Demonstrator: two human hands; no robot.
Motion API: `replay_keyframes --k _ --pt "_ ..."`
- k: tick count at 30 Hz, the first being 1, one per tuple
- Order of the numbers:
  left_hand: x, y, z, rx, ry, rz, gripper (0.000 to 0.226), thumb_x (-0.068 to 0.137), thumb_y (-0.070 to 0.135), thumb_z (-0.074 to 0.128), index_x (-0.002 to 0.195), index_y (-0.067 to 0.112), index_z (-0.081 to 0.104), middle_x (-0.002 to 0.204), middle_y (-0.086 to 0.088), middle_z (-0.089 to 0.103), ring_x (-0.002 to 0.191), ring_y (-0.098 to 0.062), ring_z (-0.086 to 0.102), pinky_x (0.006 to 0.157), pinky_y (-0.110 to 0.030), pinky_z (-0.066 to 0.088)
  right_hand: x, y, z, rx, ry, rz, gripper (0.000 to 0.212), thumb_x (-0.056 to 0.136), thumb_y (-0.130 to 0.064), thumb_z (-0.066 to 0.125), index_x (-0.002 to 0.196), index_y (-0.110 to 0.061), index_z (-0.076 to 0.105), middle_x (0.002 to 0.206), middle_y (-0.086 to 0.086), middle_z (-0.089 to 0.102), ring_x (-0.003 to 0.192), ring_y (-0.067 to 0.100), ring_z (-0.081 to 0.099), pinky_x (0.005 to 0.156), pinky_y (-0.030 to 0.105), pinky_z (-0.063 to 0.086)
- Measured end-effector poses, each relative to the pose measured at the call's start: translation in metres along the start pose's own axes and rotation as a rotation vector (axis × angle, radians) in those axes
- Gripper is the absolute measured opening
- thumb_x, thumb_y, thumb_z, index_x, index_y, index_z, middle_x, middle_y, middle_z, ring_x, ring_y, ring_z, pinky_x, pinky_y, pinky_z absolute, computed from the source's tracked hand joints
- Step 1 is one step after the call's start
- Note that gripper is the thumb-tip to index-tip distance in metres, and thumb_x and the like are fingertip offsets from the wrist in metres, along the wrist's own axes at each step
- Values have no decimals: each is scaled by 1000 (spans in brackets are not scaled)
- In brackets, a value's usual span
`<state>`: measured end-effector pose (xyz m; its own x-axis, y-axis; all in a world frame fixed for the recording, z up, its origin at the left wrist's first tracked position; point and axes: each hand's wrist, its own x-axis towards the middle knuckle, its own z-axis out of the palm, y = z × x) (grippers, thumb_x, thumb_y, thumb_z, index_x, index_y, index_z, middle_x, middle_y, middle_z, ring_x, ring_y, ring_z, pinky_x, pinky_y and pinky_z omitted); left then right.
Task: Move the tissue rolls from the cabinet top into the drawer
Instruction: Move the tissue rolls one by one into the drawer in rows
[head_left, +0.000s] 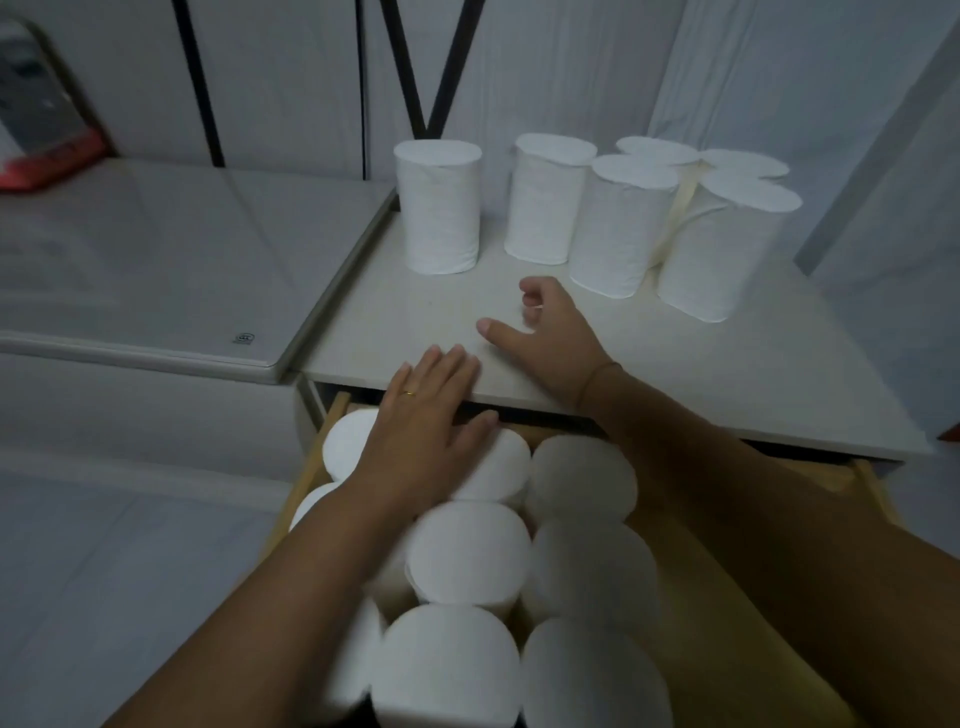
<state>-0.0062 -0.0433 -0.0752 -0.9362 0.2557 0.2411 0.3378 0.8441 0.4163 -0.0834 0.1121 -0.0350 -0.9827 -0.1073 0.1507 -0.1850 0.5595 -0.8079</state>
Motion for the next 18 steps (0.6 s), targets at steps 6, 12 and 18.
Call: replay_keyframes --k 6,12,18 --pt "5 -13 6 95 40 -80 62 95 52 27 149 27 12 159 6 5 145 -11 -7 112 -29 -17 52 -6 39 75 95 53 92 76 -43 72 145 -11 20 149 10 26 137 25 29 113 38 28" --pt "7 -13 11 100 86 -68 61 95 52 30 149 27 15 159 4 8 145 -13 -5 108 -24 -25 102 -24 72 173 232 50 104 70 -38 78 146 -8 13 147 12 29 133 28 33 106 32 29" --pt "8 -13 11 86 93 -71 60 95 51 32 148 25 19 159 3 13 146 -16 -1 108 -25 -24 134 -33 87 221 349 66 117 66 -39 81 148 -12 2 152 12 21 138 28 27 111 37 26"
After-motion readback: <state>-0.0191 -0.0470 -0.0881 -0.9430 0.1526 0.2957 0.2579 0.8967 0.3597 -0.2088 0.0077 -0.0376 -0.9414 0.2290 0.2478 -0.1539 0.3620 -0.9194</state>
